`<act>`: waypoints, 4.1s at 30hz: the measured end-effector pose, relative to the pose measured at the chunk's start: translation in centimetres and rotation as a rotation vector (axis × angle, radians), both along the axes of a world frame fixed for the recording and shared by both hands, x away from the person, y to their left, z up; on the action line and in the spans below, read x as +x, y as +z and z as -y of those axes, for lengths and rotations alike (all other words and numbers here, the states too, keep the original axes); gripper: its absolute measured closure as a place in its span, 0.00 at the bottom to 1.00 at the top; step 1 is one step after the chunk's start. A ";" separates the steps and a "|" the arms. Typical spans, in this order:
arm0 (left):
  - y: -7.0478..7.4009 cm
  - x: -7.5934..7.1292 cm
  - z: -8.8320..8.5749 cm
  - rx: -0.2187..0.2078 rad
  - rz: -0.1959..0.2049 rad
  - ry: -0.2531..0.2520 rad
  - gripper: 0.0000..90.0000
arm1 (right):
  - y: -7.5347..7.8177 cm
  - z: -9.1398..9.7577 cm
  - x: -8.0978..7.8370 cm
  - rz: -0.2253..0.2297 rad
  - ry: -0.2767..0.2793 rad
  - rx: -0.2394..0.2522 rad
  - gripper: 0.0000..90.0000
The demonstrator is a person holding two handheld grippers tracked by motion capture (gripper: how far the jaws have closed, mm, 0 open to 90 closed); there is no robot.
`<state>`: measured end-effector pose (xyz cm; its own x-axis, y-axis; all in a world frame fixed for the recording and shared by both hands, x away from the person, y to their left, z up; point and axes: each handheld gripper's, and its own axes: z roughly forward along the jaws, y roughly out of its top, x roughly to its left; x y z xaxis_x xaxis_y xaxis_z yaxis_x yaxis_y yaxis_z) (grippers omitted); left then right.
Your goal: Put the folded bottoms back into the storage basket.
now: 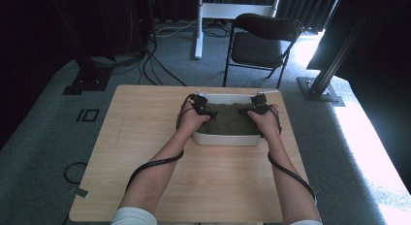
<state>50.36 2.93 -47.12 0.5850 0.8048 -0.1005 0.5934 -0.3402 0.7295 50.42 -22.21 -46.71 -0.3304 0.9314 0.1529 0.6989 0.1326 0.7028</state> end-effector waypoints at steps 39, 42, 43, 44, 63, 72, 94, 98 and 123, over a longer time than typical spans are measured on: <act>2.6 -6.5 -2.9 -0.126 0.159 -0.037 0.17 | 2.2 -0.7 -5.0 0.155 0.095 0.055 0.15; 2.5 -6.9 -3.1 -0.110 0.163 -0.036 0.17 | 2.1 -0.6 -5.5 0.154 0.097 0.057 0.15; 2.5 -7.0 -3.3 -0.118 0.159 -0.031 0.17 | 2.1 -0.6 -5.6 0.153 0.096 0.059 0.15; 2.5 -7.2 -3.4 -0.120 0.156 -0.028 0.17 | 2.0 -0.6 -5.8 0.155 0.095 0.060 0.15; 2.2 -11.6 -5.0 -0.115 0.179 -0.047 0.17 | 2.0 0.8 -10.8 0.228 0.148 0.061 0.15; 1.4 -13.7 -5.6 -0.096 0.191 -0.058 0.17 | 1.2 1.6 -13.3 0.238 0.162 0.052 0.15; -2.6 -16.0 -7.7 -0.013 0.143 -0.093 0.17 | -4.0 3.6 -16.8 0.187 0.150 -0.012 0.15; -3.2 -16.3 -8.1 0.003 0.146 -0.080 0.17 | -5.0 3.9 -17.2 0.177 0.135 -0.027 0.15; -5.7 -16.8 -13.0 0.040 0.123 0.058 0.17 | -8.8 7.9 -19.4 0.094 -0.006 -0.116 0.15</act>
<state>33.56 15.95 -52.86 0.5437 0.8393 0.0016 0.5197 -0.3382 0.7846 31.03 -30.15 -55.48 -0.3322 0.9431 0.0127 0.6321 0.2127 0.7452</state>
